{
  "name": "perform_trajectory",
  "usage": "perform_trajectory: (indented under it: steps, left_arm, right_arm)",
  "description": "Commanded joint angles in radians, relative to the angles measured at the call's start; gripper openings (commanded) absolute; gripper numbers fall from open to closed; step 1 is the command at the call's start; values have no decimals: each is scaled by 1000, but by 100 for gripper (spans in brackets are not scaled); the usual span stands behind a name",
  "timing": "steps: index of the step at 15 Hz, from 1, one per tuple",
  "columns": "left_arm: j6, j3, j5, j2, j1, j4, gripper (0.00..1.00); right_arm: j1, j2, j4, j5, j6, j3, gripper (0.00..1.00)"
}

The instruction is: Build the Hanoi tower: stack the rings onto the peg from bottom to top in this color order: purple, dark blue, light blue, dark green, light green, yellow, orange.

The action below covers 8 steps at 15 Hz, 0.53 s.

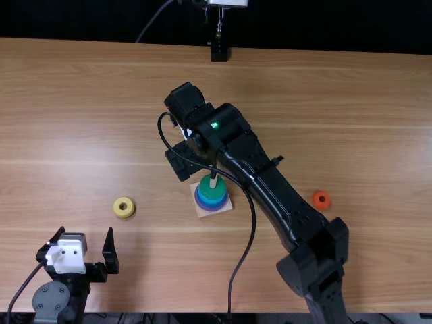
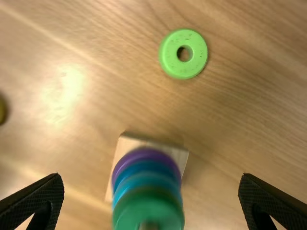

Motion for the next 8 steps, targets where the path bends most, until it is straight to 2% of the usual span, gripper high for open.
perform_trajectory:
  steps: [1, 4, 8]
  left_arm:
    - [5, -110, 7, -12, 4, -77, 100]
    - [5, -110, 7, -12, 4, -77, 100]
    - [5, -110, 7, -12, 4, -77, 100]
  right_arm:
    - [-37, 47, 9, 8, 5, 73, 100]
    - [-82, 135, 12, 6, 5, 136, 100]
    - [-85, 213, 58, 4, 7, 174, 100]
